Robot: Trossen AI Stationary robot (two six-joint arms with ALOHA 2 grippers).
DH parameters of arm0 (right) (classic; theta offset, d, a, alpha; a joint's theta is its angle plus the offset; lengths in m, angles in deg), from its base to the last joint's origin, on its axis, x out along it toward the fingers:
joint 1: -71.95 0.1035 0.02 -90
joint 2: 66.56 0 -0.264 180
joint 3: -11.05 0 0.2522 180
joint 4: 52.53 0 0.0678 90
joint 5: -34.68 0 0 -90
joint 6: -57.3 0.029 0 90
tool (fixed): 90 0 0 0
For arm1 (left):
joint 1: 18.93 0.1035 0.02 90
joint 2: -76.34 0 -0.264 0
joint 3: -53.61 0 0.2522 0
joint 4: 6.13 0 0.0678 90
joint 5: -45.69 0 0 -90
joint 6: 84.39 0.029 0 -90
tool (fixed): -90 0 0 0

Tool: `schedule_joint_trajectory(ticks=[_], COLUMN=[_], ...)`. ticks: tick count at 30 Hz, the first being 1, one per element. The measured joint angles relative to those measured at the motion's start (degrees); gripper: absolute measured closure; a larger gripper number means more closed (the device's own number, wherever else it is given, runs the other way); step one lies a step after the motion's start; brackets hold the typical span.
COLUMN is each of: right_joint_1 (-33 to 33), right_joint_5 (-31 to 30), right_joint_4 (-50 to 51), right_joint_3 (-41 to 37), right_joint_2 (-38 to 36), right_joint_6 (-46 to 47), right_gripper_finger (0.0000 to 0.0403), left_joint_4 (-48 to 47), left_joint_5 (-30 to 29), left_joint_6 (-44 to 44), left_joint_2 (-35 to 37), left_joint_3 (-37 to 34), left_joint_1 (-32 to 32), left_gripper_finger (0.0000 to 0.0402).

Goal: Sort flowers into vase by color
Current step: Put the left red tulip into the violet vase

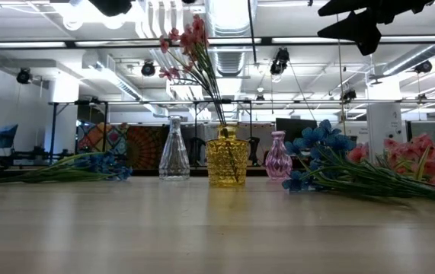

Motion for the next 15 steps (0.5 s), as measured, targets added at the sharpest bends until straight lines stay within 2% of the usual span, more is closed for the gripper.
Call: schedule_joint_trajectory(ticks=[7,11,15], right_joint_1=[0.0,0.0,0.0], right_joint_5=[-0.1,-0.2,-0.2], right_joint_4=[0.5,0.7,1.4], right_joint_3=[0.0,0.0,0.0], right_joint_2=[-2.7,-3.8,-4.0], right_joint_6=[-2.0,-2.6,-2.8], right_gripper_finger=[0.0188,0.0188,0.0188], left_joint_4=[11.3,12.3,13.2], left_joint_5=[0.0,-0.1,-3.6], left_joint_6=[-0.1,1.6,5.0], left_joint_2=[-7.2,-11.9,-14.7], left_joint_3=[0.8,3.8,6.8], left_joint_1=[2.3,2.8,2.9], left_gripper_finger=[0.0401,0.0401,0.0401])
